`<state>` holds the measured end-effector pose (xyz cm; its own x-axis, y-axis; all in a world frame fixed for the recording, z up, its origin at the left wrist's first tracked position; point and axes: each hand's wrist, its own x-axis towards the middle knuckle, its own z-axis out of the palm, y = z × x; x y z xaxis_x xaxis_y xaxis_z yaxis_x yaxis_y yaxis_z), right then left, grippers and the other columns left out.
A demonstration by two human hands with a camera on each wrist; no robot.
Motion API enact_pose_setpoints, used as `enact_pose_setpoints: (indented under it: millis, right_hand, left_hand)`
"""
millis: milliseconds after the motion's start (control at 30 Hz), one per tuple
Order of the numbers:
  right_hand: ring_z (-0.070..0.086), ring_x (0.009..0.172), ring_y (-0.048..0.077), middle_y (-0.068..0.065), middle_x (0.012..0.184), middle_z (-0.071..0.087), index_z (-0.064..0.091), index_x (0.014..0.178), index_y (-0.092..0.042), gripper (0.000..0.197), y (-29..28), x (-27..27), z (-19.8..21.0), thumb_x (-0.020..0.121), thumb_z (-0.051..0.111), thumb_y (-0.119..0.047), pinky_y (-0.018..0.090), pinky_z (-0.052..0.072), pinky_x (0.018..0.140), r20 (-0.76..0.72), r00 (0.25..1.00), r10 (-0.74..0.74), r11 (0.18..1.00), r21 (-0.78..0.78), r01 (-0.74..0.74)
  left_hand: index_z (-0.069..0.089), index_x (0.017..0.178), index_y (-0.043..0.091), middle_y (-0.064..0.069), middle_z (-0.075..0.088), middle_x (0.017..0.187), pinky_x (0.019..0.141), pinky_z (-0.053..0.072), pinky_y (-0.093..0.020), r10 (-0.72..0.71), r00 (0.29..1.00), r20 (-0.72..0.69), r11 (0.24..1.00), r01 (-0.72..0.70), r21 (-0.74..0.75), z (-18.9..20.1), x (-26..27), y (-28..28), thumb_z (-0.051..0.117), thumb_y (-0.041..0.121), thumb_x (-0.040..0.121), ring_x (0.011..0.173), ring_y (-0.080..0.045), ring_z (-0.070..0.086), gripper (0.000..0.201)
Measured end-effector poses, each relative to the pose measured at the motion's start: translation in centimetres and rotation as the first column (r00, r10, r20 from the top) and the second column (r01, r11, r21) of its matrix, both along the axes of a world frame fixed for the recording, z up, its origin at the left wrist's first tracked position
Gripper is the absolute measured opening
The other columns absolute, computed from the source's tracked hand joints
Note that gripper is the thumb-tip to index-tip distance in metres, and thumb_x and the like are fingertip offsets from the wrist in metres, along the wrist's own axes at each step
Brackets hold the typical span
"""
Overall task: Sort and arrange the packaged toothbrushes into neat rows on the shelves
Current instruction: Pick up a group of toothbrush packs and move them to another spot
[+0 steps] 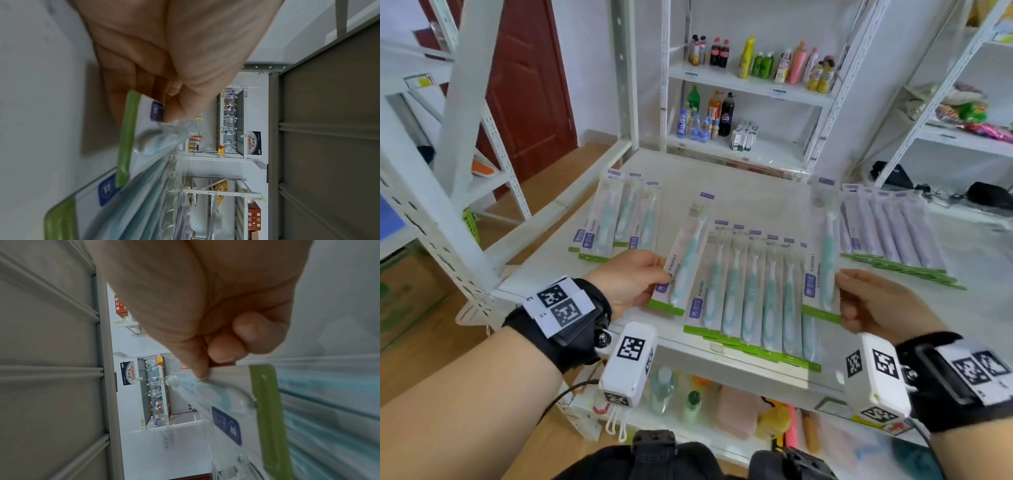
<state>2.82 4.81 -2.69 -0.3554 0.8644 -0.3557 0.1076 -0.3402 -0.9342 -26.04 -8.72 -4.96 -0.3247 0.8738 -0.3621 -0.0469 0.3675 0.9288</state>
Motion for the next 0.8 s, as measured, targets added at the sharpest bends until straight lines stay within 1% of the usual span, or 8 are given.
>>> enact_pose_setpoints:
  millis: [67,133,200,333,400,533,667,800]
  right_hand:
    - [0.039,0.033,0.008,0.002,0.047,0.050,0.055,0.095,-0.001,0.013,-0.4,0.7,-0.3,0.097,0.045,-0.009,0.018,0.031,0.030,-0.013,1.000,-0.010,0.999,-0.031,0.010]
    - [0.039,0.032,0.008,0.001,0.044,0.050,0.054,0.097,0.000,0.013,-0.8,1.1,-0.6,0.096,0.044,-0.009,0.016,0.031,0.030,-0.015,1.000,-0.005,0.998,-0.058,0.005]
    - [0.039,0.032,0.008,0.001,0.044,0.051,0.054,0.097,0.001,0.014,-1.1,1.2,-1.0,0.097,0.043,-0.008,0.016,0.031,0.030,-0.029,1.000,0.006,0.997,-0.078,-0.009]
    - [0.039,0.039,0.010,0.008,0.057,0.054,0.054,0.105,0.005,0.017,-1.7,1.1,-2.0,0.095,0.046,-0.005,0.019,0.030,0.033,-0.095,0.995,-0.014,0.993,-0.120,0.003]
    - [0.039,0.040,0.010,0.008,0.058,0.055,0.055,0.106,0.005,0.017,-1.7,1.0,-2.3,0.093,0.048,-0.004,0.019,0.031,0.033,-0.093,0.995,-0.027,0.992,-0.122,0.015]
    - [0.042,0.040,0.011,0.007,0.055,0.056,0.057,0.095,0.001,0.010,-1.6,1.3,-2.3,0.092,0.049,-0.003,0.020,0.035,0.033,-0.059,0.998,-0.010,0.992,-0.124,0.002]
    - [0.044,0.038,0.011,0.007,0.054,0.057,0.058,0.086,-0.001,0.009,-1.8,1.1,-2.2,0.091,0.051,-0.002,0.019,0.038,0.034,-0.051,0.999,-0.007,0.992,-0.127,0.000]
    - [0.045,0.039,0.011,0.010,0.058,0.058,0.059,0.088,0.001,0.006,-1.9,1.2,-2.2,0.089,0.053,-0.001,0.018,0.039,0.034,-0.050,0.999,-0.010,0.991,-0.134,0.004]
  left_hand:
    - [0.058,0.093,-0.003,-0.021,0.055,0.090,0.071,0.045,-0.035,0.002,1.000,-0.021,1.000,-0.002,-0.014,-0.1,0.1,0.0,0.047,-0.008,0.089,0.075,-0.025,0.054,0.013]
    - [0.059,0.099,-0.007,-0.022,0.058,0.091,0.076,0.048,-0.038,-0.005,0.999,-0.054,1.000,0.004,-0.026,-0.1,0.2,0.0,0.048,-0.007,0.088,0.080,-0.028,0.056,0.016]
    - [0.061,0.097,-0.004,-0.019,0.065,0.090,0.073,0.055,-0.032,-0.014,0.997,-0.079,0.999,0.011,-0.030,-0.1,0.4,-0.1,0.049,-0.007,0.088,0.076,-0.026,0.062,0.015]
    - [0.063,0.090,0.002,-0.013,0.068,0.085,0.059,0.057,-0.021,-0.020,0.996,-0.083,0.999,0.018,-0.029,0.0,0.6,0.0,0.051,-0.007,0.087,0.068,-0.017,0.066,0.015]
    - [0.063,0.087,0.003,-0.013,0.068,0.083,0.058,0.057,-0.021,-0.018,0.997,-0.081,0.999,0.015,-0.034,0.0,0.8,0.0,0.051,-0.008,0.087,0.067,-0.017,0.066,0.015]
    - [0.061,0.088,0.001,-0.014,0.067,0.087,0.063,0.057,-0.024,-0.007,0.996,-0.087,0.998,0.002,-0.060,0.1,1.0,0.3,0.053,-0.007,0.086,0.072,-0.020,0.065,0.011]
    - [0.060,0.088,0.000,-0.010,0.068,0.080,0.055,0.056,-0.020,-0.018,0.996,-0.085,0.997,0.012,-0.070,0.1,1.1,0.3,0.057,-0.007,0.085,0.066,-0.016,0.066,0.008]
    - [0.059,0.094,-0.001,-0.011,0.069,0.082,0.061,0.058,-0.022,-0.030,0.993,-0.111,0.998,0.024,-0.062,-0.1,1.1,0.3,0.062,-0.005,0.082,0.068,-0.017,0.066,0.012]
